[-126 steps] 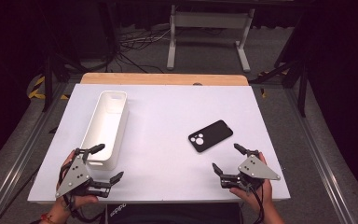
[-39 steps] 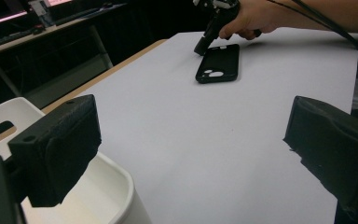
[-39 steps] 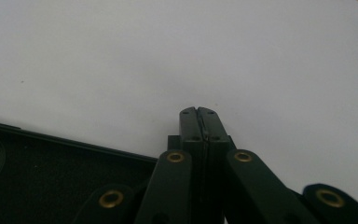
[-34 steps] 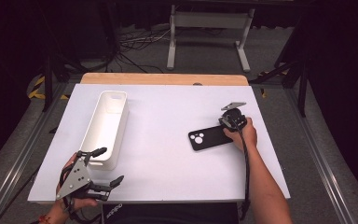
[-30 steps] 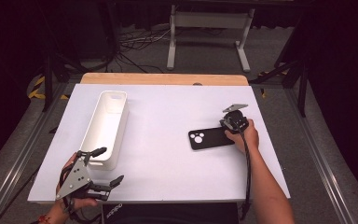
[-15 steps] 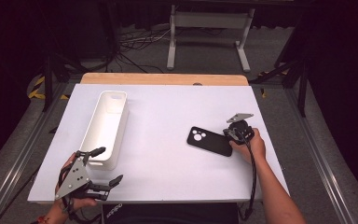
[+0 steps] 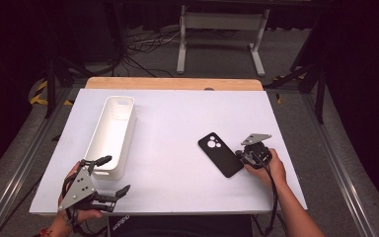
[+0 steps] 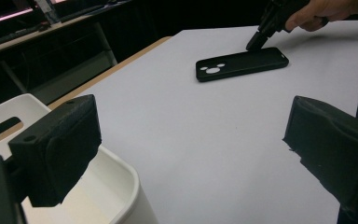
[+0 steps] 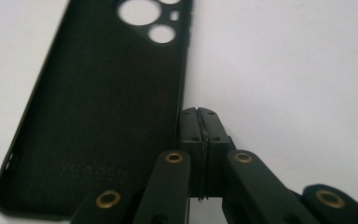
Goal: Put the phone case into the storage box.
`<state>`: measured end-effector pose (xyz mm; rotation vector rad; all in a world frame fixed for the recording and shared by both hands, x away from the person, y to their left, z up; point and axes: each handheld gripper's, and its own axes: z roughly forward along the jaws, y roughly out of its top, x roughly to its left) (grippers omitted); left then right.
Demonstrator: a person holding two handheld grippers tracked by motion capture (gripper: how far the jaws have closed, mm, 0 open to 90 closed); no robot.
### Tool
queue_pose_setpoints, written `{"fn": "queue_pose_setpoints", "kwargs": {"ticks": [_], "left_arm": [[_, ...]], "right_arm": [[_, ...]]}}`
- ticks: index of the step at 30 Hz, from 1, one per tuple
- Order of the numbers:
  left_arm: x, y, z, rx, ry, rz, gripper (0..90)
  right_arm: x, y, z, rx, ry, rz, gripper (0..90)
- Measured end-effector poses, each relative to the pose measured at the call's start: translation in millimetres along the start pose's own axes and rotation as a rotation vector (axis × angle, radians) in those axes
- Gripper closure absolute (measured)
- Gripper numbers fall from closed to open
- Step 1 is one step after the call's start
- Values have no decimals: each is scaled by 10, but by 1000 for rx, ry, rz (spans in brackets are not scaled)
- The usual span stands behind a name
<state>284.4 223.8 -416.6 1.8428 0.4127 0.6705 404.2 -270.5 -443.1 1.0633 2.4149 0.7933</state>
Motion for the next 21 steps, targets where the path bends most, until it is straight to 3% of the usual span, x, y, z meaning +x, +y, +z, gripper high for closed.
{"fn": "queue_pose_setpoints", "kwargs": {"ticks": [6,21], "left_arm": [[-7,-6,4,5,0,-12,45],[22,-15,-17,0,2,-22,46]], "right_arm": [[141,-34,-53,6,30,-34,900],[231,-66,-67,-14,56,-34,900]]}}
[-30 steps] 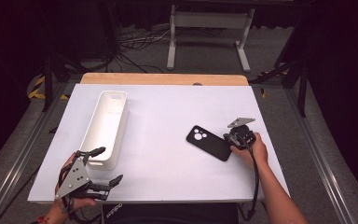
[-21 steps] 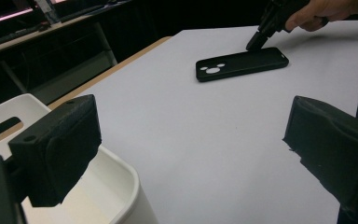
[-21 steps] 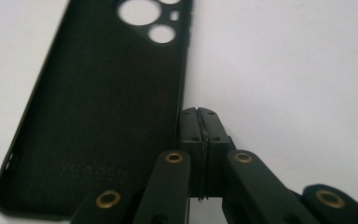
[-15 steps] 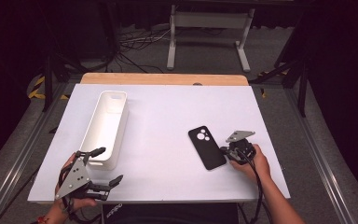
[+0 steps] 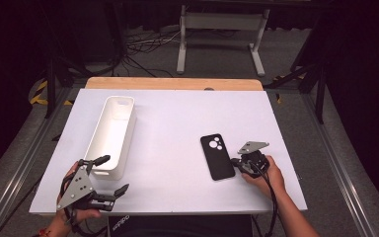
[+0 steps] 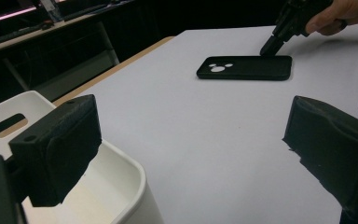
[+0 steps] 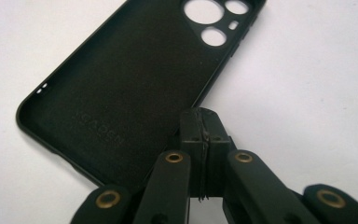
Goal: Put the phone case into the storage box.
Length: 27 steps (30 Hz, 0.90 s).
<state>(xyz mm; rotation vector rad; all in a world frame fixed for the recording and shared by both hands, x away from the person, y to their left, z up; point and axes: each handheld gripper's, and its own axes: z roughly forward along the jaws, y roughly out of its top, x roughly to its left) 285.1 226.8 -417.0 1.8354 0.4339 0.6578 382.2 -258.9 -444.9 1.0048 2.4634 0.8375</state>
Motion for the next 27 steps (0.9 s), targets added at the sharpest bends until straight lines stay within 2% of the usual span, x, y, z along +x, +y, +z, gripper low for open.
{"fn": "queue_pose_setpoints", "kwargs": {"ticks": [3,10,13,18,21,24,26,27], "left_arm": [[6,-1,7,3,-1,7,46],[2,-6,18,5,-6,-5,46],[6,-5,22,7,-6,-6,47],[6,-3,7,0,-7,-10,47],[9,-2,8,2,-9,-8,47],[0,-1,11,4,-11,-12,46],[-1,-3,15,5,-12,-15,46],[4,-2,15,7,-10,-8,46]], "right_arm": [[14,-3,-1,-2,6,-3,900],[31,-11,0,-11,14,-3,892],[25,0,-5,-4,11,-16,857],[-13,18,-25,-10,-15,-9,792],[-59,61,-83,-48,-20,6,701],[-96,126,-132,-99,-20,14,537],[-120,169,-146,-109,-35,29,472],[-133,198,-152,-111,-40,37,411]]}}
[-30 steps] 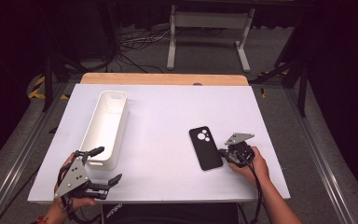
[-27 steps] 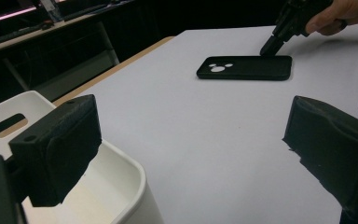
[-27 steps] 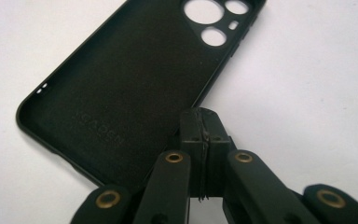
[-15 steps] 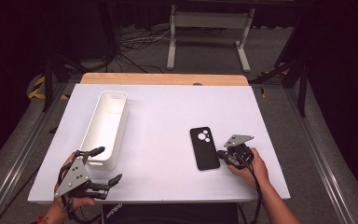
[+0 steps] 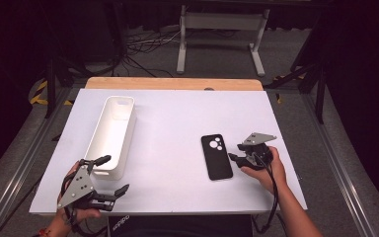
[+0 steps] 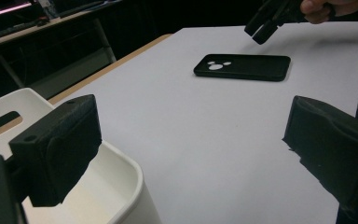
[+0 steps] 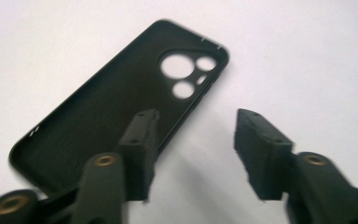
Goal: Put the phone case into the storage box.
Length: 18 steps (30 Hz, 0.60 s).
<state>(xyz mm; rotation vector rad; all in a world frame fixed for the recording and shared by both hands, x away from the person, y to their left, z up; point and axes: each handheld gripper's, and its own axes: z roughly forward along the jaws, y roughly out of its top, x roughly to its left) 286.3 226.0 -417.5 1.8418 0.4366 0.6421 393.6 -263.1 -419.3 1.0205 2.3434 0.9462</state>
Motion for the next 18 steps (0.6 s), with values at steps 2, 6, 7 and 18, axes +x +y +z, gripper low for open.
{"fn": "queue_pose_setpoints", "kwargs": {"ticks": [2,6,7,18], "left_arm": [[-4,-2,6,2,-2,-2,46],[-3,-1,10,2,-3,-1,46],[-1,-1,12,1,-4,2,46],[-1,-4,24,4,-10,1,45]], "right_arm": [[-29,61,11,-6,-17,21,289],[-72,166,46,-18,-54,43,191],[-95,212,66,-30,-45,61,167],[-213,443,309,-39,-78,71,168]]}}
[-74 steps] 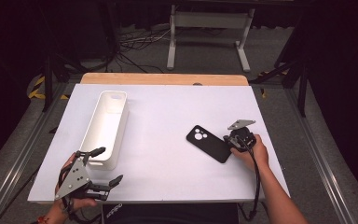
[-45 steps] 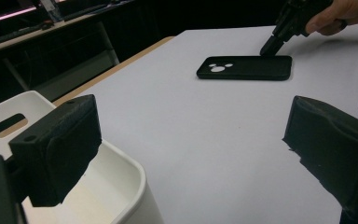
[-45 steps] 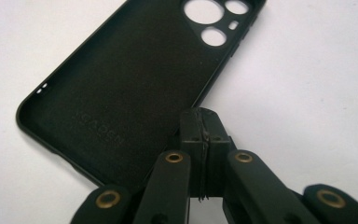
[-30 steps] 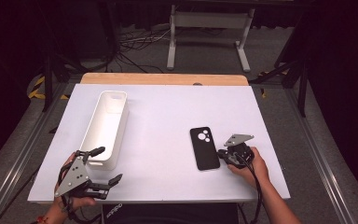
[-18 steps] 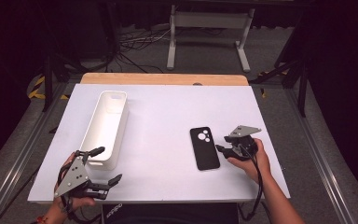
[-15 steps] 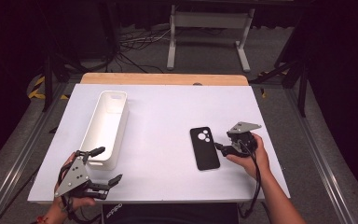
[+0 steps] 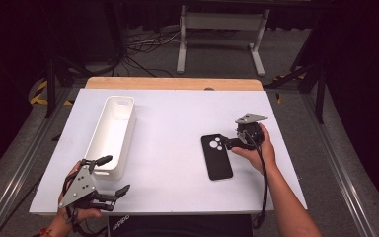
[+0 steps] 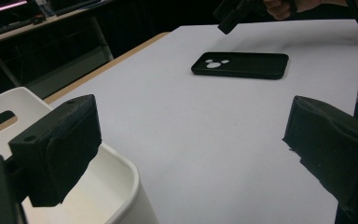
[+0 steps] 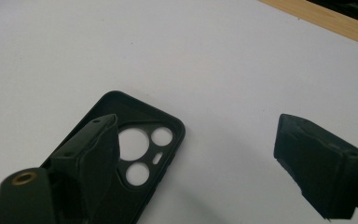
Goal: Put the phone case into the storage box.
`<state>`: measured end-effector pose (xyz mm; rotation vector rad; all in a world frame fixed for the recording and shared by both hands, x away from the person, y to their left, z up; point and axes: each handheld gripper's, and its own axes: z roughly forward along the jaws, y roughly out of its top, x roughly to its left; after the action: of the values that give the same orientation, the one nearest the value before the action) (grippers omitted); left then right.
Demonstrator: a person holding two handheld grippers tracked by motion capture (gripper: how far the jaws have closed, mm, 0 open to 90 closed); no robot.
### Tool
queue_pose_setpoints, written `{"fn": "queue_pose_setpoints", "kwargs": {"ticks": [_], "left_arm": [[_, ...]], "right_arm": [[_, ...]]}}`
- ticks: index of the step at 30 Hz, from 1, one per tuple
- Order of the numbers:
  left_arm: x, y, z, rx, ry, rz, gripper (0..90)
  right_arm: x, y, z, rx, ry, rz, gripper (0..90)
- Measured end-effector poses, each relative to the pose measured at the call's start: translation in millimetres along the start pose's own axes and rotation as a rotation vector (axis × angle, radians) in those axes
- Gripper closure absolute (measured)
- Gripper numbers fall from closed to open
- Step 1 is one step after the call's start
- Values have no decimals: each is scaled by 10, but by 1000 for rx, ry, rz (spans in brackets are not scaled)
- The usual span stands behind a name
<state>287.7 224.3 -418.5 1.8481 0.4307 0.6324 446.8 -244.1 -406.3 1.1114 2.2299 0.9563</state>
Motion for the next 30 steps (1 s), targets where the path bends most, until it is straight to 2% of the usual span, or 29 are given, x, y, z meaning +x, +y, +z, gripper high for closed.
{"fn": "queue_pose_setpoints", "kwargs": {"ticks": [9,13,17,21,23,27,30], "left_arm": [[4,-4,9,9,-6,7,45],[-1,-6,20,14,-12,3,46],[2,-7,23,17,-11,13,46],[-5,-14,27,20,-19,2,46],[-5,-15,28,20,-19,3,46],[-6,-15,29,22,-20,3,47],[-5,-13,21,24,-15,10,47]], "right_arm": [[-42,70,250,39,-9,13,281],[-70,65,365,64,23,28,353],[-89,43,470,89,30,45,413],[-97,30,514,104,15,48,452],[-107,18,532,109,11,71,484],[-94,6,557,114,38,79,543],[-77,0,568,117,47,77,552]]}}
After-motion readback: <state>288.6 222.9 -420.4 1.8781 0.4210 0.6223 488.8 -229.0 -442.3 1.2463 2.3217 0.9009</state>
